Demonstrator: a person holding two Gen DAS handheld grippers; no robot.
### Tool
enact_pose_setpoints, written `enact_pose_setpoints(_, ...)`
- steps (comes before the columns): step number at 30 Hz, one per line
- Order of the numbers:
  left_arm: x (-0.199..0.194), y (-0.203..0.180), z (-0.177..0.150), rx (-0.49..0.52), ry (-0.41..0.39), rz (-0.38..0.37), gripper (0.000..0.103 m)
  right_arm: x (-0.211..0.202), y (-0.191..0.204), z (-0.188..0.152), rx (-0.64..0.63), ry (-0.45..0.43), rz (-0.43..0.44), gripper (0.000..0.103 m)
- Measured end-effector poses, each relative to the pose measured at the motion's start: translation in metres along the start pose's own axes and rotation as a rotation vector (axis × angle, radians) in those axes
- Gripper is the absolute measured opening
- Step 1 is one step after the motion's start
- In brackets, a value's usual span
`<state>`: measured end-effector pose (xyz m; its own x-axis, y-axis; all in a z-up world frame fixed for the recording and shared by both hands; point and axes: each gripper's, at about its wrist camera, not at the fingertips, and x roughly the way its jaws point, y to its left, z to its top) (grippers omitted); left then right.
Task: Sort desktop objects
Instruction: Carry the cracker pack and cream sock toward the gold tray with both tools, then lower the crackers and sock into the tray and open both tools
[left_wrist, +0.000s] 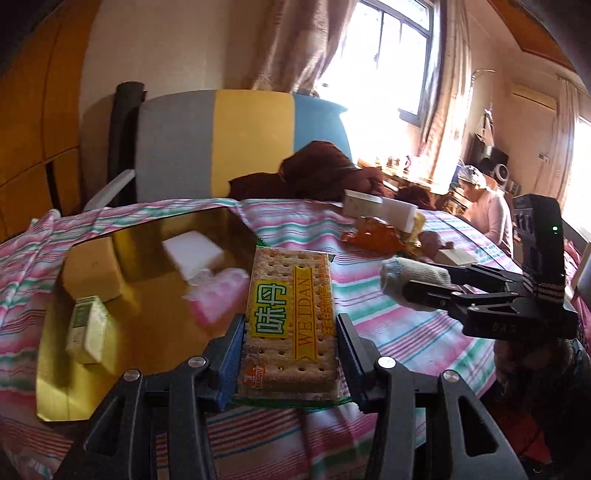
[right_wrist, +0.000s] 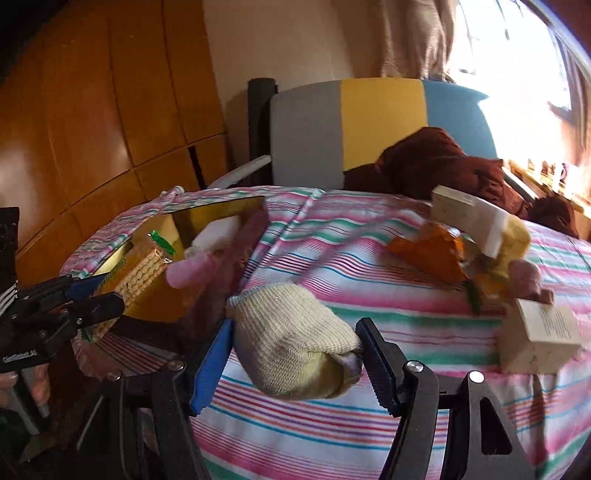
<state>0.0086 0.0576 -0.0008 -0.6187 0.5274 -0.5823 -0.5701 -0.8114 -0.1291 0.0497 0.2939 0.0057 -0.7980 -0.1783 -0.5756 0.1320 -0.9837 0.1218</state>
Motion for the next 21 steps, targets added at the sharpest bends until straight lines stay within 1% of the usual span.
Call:
enact_pose_setpoints(4, -0.009, 0.047, -0.006, -0.068, -0.002, 0.084, 0.048, 0.015, 0.045, 0.022, -0.086, -0.025, 0.07, 0.069)
enact_pose_setpoints(7, -0.011, 0.07, -0.01, -0.104, -0.004, 0.12, 0.048, 0.028, 0.075, 0.034, -0.146, -0.026, 0.113, 0.069)
enact_pose_setpoints(9, -0.011, 0.081, -0.012, -0.12, -0.001, 0.13, 0.048, 0.041, 0.093, 0.034, -0.192, -0.008, 0.123, 0.069)
enact_pose_setpoints(11, -0.009, 0.088, -0.013, -0.125, 0.0, 0.138, 0.048, 0.055, 0.105, 0.031, -0.233, 0.016, 0.108, 0.069)
enact_pose_setpoints(18, -0.001, 0.099, -0.015, -0.137, 0.012, 0.138, 0.048, 0.086, 0.109, 0.021, -0.265, 0.103, 0.08, 0.069)
enact_pose_setpoints(21, 0.002, 0.102, -0.015, -0.137, 0.02, 0.139, 0.048, 0.093, 0.106, 0.018, -0.266, 0.13, 0.069, 0.07)
